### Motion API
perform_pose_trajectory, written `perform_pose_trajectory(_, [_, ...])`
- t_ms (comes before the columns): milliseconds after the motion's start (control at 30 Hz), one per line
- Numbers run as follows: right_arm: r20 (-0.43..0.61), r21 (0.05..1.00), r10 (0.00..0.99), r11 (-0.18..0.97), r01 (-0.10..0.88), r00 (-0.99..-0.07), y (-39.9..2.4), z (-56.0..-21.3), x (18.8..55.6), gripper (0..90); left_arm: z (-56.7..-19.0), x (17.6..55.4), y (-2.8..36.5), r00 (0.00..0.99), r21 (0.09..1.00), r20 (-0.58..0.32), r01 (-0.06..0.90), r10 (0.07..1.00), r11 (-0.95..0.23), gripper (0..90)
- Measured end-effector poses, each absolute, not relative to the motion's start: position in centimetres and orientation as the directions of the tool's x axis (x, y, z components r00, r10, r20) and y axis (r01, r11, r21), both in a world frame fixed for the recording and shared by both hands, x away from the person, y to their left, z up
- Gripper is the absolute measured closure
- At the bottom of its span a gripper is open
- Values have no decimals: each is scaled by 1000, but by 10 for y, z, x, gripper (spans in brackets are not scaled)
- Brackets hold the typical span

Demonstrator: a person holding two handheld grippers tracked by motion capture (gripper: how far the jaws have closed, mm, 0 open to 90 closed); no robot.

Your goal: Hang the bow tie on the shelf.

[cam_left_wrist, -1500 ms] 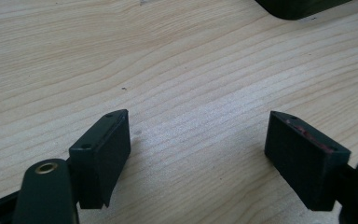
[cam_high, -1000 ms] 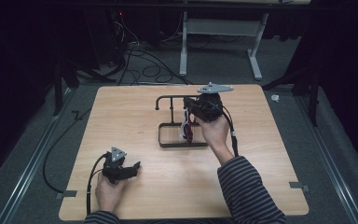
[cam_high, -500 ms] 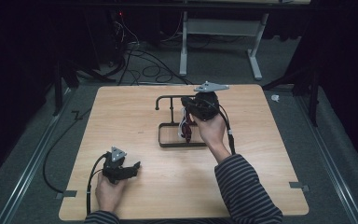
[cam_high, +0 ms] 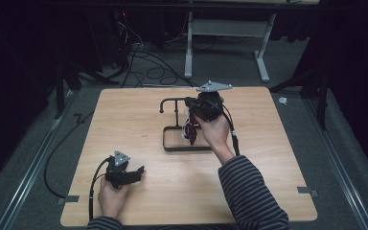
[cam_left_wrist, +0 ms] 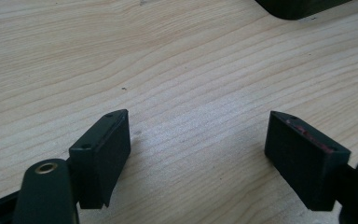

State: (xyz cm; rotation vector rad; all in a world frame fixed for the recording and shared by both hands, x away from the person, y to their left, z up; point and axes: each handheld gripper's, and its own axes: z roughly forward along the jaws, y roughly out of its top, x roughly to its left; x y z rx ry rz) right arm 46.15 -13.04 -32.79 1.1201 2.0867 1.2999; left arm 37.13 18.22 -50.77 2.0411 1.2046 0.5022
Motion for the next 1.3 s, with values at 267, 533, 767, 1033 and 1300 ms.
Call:
perform_pose_trajectory(267, [42, 874, 816, 249, 416, -577, -127, -332, 466, 872, -508, 371, 182, 492, 736, -22, 598, 871, -319, 229])
perform_pose_trajectory(533, [45, 877, 815, 245, 413, -577, -128, -331, 465, 816, -508, 371, 182, 491, 736, -22, 598, 871, -318, 229])
perform_pose_trajectory(767, [40, 876, 819, 246, 414, -573, -131, -330, 464, 817, -508, 371, 182, 490, 737, -22, 597, 871, -317, 229])
perform_pose_trajectory(1033, [31, 878, 817, 253, 406, -576, -138, -326, 459, 804, -508, 371, 182, 491, 736, -22, 598, 871, -318, 229])
perform_pose_trajectory(1300, [28, 888, 812, 247, 388, -582, -150, -321, 448, 788, -508, 371, 182, 492, 736, -22, 597, 871, -319, 229])
